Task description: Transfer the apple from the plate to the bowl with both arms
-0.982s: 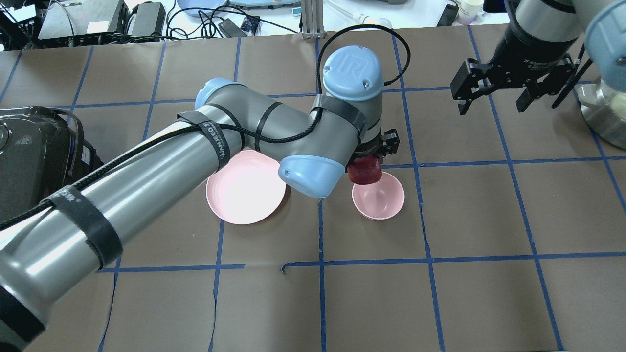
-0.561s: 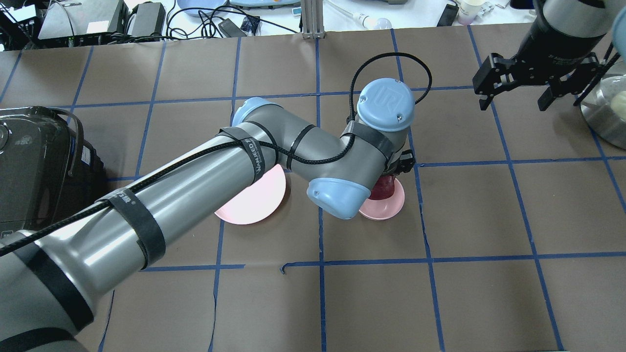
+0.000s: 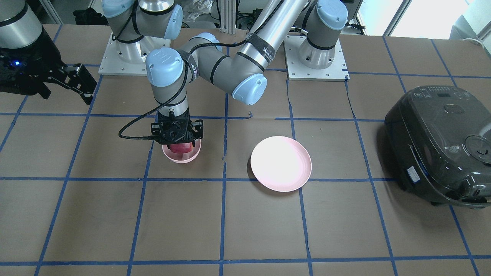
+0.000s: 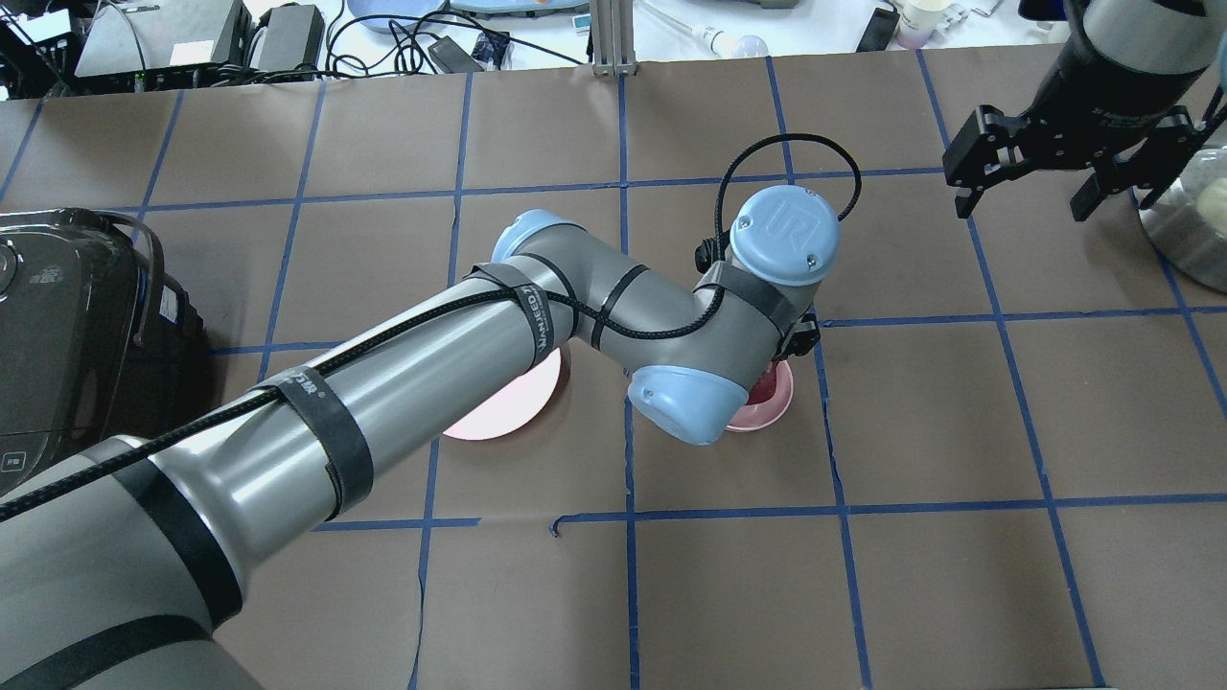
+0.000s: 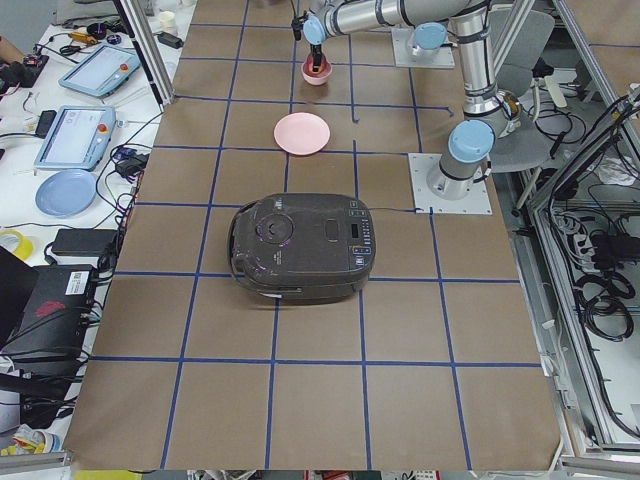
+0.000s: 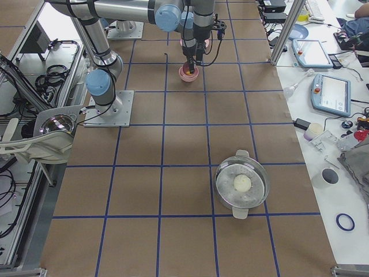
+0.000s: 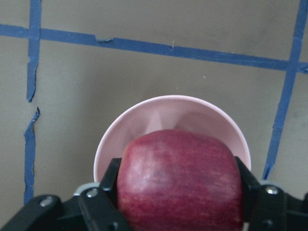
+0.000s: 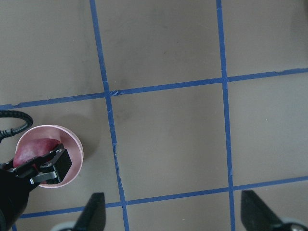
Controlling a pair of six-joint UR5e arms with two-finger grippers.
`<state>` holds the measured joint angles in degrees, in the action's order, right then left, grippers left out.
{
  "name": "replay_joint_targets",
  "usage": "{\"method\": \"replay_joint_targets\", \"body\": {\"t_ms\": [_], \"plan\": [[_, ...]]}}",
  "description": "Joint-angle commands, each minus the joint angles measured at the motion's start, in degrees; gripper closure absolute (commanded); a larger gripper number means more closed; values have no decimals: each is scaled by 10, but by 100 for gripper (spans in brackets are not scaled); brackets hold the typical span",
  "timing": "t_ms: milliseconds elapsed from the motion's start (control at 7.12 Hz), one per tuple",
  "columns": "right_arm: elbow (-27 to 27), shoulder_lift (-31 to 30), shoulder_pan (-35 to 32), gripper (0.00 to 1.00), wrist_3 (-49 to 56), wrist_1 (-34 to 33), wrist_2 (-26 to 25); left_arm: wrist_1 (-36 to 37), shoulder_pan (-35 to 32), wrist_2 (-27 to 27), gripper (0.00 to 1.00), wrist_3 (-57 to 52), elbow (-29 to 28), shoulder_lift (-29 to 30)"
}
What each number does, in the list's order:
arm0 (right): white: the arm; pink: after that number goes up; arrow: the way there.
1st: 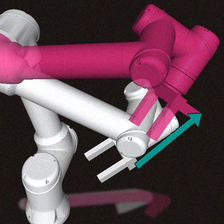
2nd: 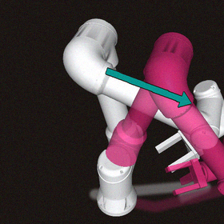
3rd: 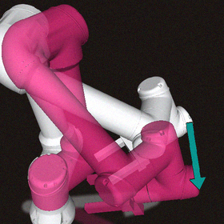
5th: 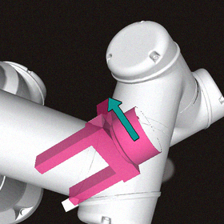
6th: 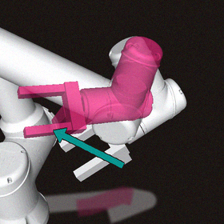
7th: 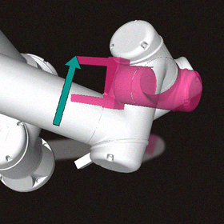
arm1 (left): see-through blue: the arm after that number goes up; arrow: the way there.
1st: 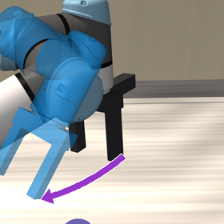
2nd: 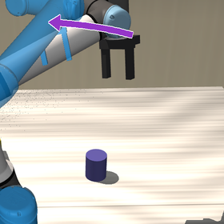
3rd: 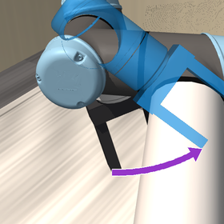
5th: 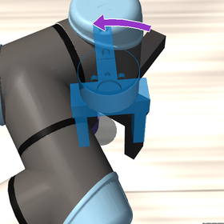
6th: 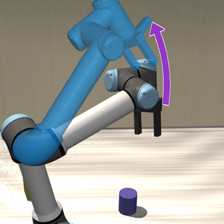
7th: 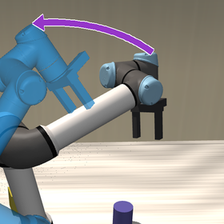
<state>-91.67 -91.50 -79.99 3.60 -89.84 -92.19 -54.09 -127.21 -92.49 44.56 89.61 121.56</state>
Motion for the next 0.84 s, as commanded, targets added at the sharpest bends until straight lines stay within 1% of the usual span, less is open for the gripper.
{"method": "replay_joint_targets", "body": {"t_ms": [0,140,281,421,561,702], "plan": [[0,0,0,0,0,2,0,15,-1,-14,87,-8,-1,11],[0,0,0,0,0,1,0,15,-1,-15,75,-6,-1,11],[0,0,0,0,0,0,0,16,-1,-15,41,-3,-1,15],[0,0,0,0,0,1,0,16,-1,-15,23,-1,2,17],[0,0,0,0,0,1,0,16,-1,-15,16,-1,5,17],[0,0,0,0,0,0,0,17,-1,-14,12,0,4,17]]}}
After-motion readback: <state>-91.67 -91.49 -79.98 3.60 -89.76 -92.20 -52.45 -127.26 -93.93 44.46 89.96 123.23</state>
